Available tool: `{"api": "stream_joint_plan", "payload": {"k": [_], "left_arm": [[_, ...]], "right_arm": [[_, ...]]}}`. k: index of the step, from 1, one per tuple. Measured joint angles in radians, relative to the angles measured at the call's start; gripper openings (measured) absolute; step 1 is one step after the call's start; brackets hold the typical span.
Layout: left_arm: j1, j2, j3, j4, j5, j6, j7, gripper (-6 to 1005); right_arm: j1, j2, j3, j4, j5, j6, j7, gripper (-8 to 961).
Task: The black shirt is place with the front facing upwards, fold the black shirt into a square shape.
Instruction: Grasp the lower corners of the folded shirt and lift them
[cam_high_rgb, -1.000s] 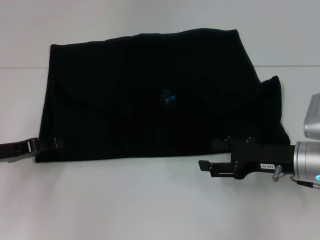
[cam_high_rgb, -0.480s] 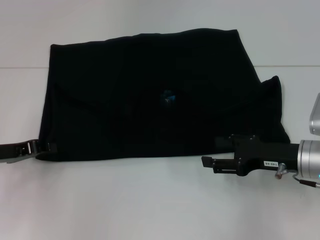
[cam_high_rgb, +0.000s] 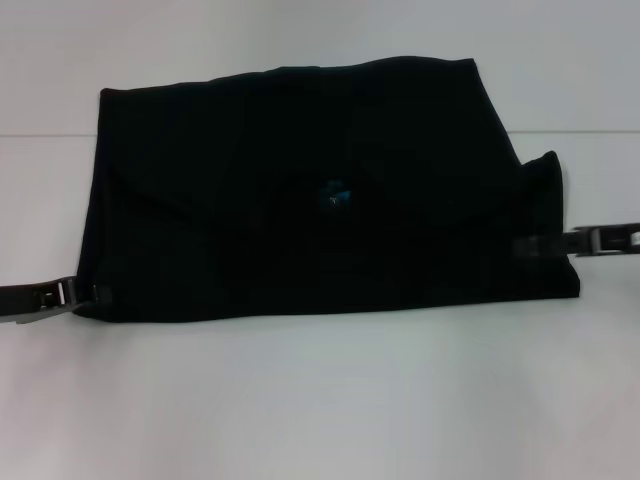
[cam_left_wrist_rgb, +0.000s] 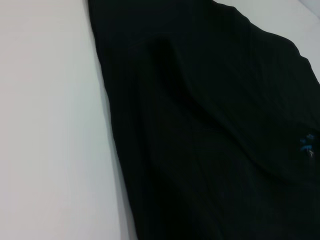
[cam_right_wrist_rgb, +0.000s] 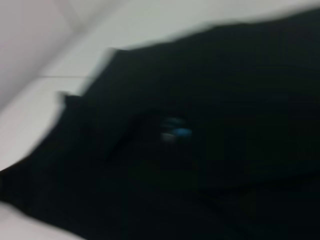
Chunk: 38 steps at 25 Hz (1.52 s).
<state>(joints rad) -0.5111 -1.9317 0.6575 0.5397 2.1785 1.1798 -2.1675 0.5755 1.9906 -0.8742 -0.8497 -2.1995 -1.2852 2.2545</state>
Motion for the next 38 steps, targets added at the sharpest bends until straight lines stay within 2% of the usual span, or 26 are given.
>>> {"api": "stream_joint_plan", "payload": {"k": [3, 5, 8, 12, 26, 36, 38], "left_arm": [[0.0, 0.001, -0.002, 0.001, 0.0, 0.005, 0.0, 58], [-0.001, 0.001, -0.002, 0.001, 0.0, 0.006, 0.001, 59], [-0.006, 0.001, -0.001, 0.002, 0.0, 0.007, 0.004, 60], [-0.009, 0.002, -0.001, 0.002, 0.0, 0.008, 0.005, 61], [-0.013, 0.004, -0.004, 0.006, 0.0, 0.009, 0.006, 67], [-0.013, 0.004, -0.01, 0.008, -0.006, 0.004, 0.008, 71], [-0.014, 0.004, -0.011, 0.008, -0.007, 0.004, 0.009, 71]], "right_arm": [[0.059, -0.038, 0.029, -0.015, -0.169, -0.047, 0.269, 833], [0.105, -0.045, 0.068, -0.017, -0.287, -0.075, 0.374, 830], [0.165, -0.032, 0.099, -0.012, -0.443, -0.069, 0.418, 823], [0.209, -0.013, 0.094, 0.042, -0.524, -0.011, 0.425, 819], [0.259, 0.021, 0.048, 0.18, -0.527, 0.136, 0.4, 816], [0.263, 0.025, 0.038, 0.194, -0.528, 0.148, 0.408, 814], [0.262, 0.026, 0.037, 0.194, -0.531, 0.15, 0.408, 730]]}}
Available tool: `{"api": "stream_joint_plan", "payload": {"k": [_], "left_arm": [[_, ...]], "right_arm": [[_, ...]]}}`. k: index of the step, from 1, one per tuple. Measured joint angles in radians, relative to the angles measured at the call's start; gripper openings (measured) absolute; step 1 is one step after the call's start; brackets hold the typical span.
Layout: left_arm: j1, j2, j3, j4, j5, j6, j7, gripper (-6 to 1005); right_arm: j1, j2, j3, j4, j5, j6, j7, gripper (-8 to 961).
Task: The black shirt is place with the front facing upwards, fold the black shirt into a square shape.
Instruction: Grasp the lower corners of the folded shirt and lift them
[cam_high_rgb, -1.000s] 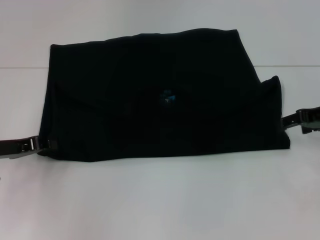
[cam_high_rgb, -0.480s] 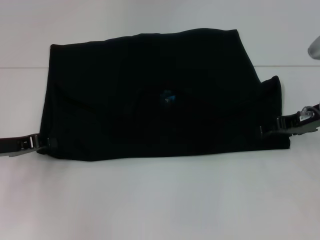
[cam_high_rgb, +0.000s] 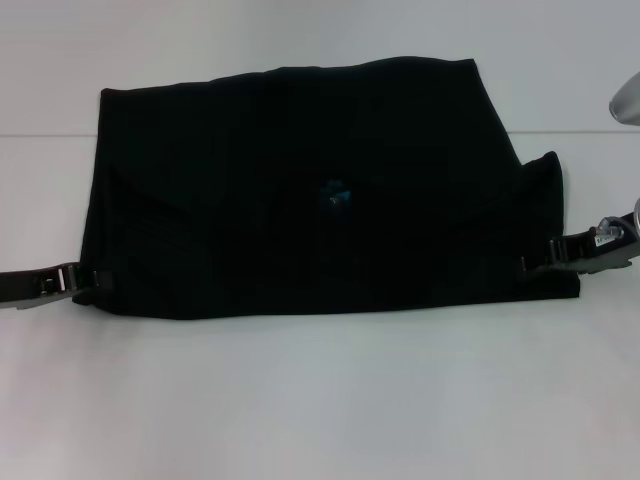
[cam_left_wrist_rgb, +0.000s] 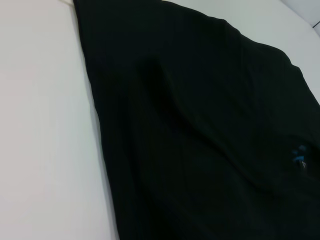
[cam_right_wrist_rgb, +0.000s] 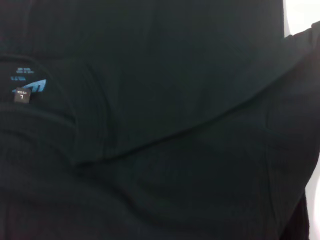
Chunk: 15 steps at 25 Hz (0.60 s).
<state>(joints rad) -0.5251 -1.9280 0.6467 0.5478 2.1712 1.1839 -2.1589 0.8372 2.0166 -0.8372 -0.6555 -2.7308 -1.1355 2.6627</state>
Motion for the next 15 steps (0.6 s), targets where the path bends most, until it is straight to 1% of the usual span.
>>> {"api": "stream_joint_plan", "payload": {"k": [1, 12, 15], "left_arm": [[0.0, 0.0, 0.0, 0.0, -0.001, 0.0, 0.0, 72], [0.001, 0.0, -0.001, 0.0, -0.002, 0.0, 0.001, 76], [0.002, 0.0, -0.001, 0.0, -0.002, -0.001, 0.001, 77]], "right_arm": [[-0.001, 0.0, 0.0, 0.0, -0.001, 0.0, 0.0, 688], [-0.006, -0.001, 0.0, -0.002, -0.002, 0.0, -0.001, 465], [-0.006, -0.001, 0.0, -0.003, -0.003, -0.001, -0.002, 317]]}}
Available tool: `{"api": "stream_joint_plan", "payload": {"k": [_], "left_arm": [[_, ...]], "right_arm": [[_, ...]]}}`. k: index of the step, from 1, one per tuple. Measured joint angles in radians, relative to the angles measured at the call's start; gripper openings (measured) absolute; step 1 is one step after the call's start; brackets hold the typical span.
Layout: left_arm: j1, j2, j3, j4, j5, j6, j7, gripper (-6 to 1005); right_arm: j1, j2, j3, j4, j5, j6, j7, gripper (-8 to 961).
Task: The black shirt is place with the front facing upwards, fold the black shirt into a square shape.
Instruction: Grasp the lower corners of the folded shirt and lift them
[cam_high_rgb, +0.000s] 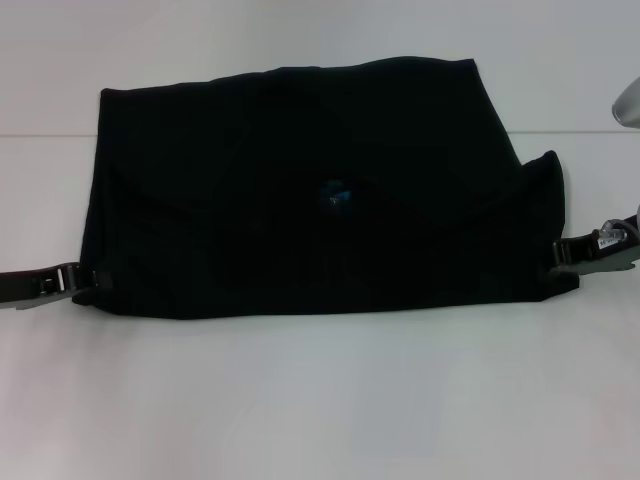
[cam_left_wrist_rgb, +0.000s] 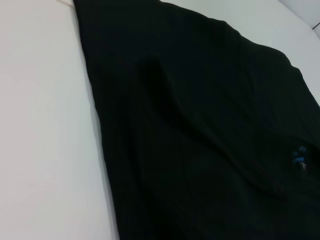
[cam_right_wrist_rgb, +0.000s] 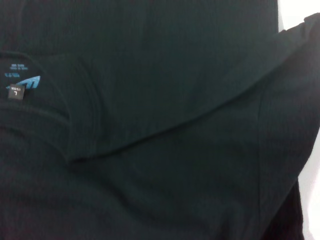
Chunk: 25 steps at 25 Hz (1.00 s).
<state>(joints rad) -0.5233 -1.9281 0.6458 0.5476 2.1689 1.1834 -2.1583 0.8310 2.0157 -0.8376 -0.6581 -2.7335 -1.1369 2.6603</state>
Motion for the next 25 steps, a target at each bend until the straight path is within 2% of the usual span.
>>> {"api": "stream_joint_plan", "payload": {"k": [2, 8, 11, 15, 20, 22, 25], "left_arm": [[0.001, 0.0, 0.0, 0.0, 0.0, 0.001, 0.0, 78], [0.003, 0.0, 0.0, 0.0, 0.0, 0.006, 0.0, 80], [0.006, -0.001, 0.0, 0.0, 0.0, 0.02, 0.0, 81], [0.006, 0.005, -0.001, -0.001, 0.003, 0.075, -0.004, 83], [0.012, 0.024, -0.003, -0.002, 0.007, 0.194, -0.014, 85], [0.019, 0.036, -0.003, -0.006, 0.022, 0.293, -0.025, 85], [0.021, 0.039, -0.004, -0.003, 0.052, 0.349, -0.033, 87]], "right_arm": [[-0.001, -0.001, 0.0, -0.001, 0.0, -0.001, -0.003, 218], [-0.002, -0.006, 0.0, -0.002, 0.001, -0.008, -0.009, 56], [-0.004, -0.01, 0.003, -0.011, 0.002, -0.026, -0.02, 54], [-0.023, -0.017, 0.008, -0.077, 0.002, -0.114, -0.035, 52], [-0.065, -0.025, 0.007, -0.185, 0.001, -0.29, -0.07, 51], [-0.08, -0.029, 0.008, -0.21, 0.001, -0.359, -0.09, 51], [-0.101, -0.03, 0.005, -0.226, 0.0, -0.46, -0.12, 52]]}}
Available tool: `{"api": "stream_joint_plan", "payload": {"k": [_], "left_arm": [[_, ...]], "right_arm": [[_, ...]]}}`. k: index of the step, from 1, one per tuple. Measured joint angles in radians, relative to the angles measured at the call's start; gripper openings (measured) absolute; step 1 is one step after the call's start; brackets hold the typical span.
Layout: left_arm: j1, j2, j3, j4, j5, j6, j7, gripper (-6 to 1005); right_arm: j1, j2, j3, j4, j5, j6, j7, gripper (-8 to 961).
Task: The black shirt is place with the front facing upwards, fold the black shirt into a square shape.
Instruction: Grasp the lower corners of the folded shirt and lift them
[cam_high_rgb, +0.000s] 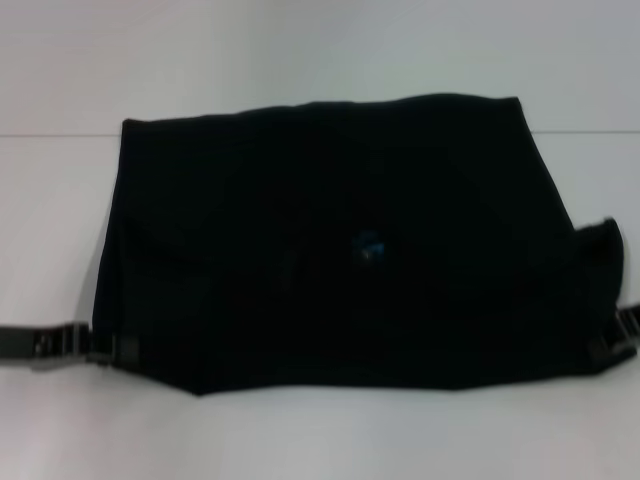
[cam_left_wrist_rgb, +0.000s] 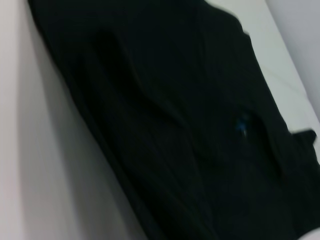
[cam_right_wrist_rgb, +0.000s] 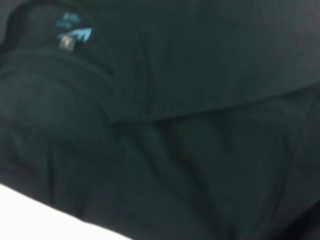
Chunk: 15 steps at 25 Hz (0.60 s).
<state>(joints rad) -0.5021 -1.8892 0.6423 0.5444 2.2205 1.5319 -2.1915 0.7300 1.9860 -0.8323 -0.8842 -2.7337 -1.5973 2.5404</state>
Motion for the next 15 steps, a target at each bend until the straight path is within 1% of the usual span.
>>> {"api": "stream_joint_plan", "payload": {"k": [4, 7, 9, 10, 11, 15], "left_arm": [[-0.004, 0.006, -0.001, 0.002, 0.1, 0.105, -0.012, 88], [-0.011, 0.007, 0.002, 0.002, 0.158, 0.156, -0.017, 89], [-0.019, 0.009, 0.004, 0.003, 0.195, 0.199, -0.017, 90], [-0.019, 0.009, 0.004, 0.003, 0.195, 0.199, -0.017, 90], [-0.028, 0.012, 0.006, 0.005, 0.235, 0.25, -0.017, 91], [-0.041, 0.013, 0.009, 0.006, 0.282, 0.307, -0.017, 92]], "right_arm": [[-0.035, 0.0, -0.002, -0.019, -0.005, -0.094, -0.034, 52], [-0.06, -0.001, 0.003, -0.026, -0.004, -0.158, -0.077, 52], [-0.072, -0.003, 0.003, -0.026, -0.006, -0.192, -0.103, 52], [-0.077, -0.004, 0.003, -0.025, -0.007, -0.209, -0.115, 52], [-0.082, -0.005, 0.004, -0.023, -0.007, -0.226, -0.126, 52], [-0.103, -0.006, 0.004, -0.018, -0.009, -0.273, -0.164, 52]]}}
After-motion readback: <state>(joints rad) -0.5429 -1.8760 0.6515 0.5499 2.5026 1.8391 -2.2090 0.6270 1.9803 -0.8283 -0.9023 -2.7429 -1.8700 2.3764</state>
